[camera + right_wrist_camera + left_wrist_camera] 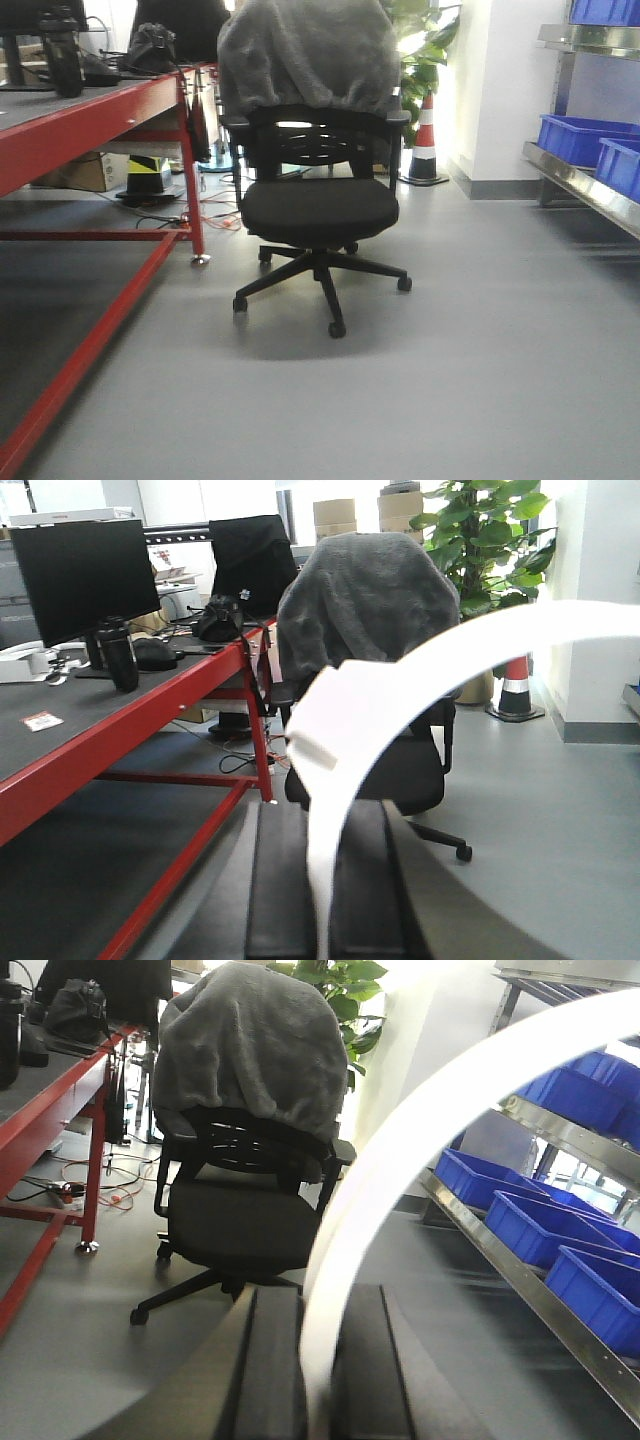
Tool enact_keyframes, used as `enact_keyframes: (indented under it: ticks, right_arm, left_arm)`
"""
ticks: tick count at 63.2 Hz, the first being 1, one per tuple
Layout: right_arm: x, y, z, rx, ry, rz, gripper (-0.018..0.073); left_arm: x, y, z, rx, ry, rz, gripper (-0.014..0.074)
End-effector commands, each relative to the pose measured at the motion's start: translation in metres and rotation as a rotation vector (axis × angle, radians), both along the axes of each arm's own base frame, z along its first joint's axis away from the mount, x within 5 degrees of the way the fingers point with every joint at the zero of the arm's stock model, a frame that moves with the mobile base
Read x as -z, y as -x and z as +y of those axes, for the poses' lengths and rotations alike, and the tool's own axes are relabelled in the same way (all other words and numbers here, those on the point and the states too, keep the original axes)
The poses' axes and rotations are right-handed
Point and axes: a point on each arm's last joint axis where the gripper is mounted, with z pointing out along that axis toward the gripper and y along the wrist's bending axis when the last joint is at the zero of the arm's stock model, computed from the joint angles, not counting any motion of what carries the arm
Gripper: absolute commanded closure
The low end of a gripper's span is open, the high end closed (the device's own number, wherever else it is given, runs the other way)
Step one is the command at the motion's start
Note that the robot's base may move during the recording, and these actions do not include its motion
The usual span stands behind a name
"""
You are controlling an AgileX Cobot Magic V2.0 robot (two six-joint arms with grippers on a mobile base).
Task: Grab PVC pipe and place in blue bin
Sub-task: 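Drive the base away from the table toward the blue bin shelves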
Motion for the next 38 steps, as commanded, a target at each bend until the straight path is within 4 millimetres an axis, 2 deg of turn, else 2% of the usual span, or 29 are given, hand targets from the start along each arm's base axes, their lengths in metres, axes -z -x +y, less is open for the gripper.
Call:
enact_keyframes:
  ticks: [1, 38]
  right_arm:
    - [-0.0017, 0.0004, -0.0003, 0.003, 0.002, -0.029, 0.0727]
    - [-0.0017, 0.0004, -0.0003, 0.003, 0.002, -0.029, 0.0727]
  left_arm:
    - [-0.0042, 0.0017, 0.0005, -0.001, 0.017, -0.034, 0.0706]
    - [-0.0042, 0.0017, 0.0005, -0.001, 0.017, -0.034, 0.0706]
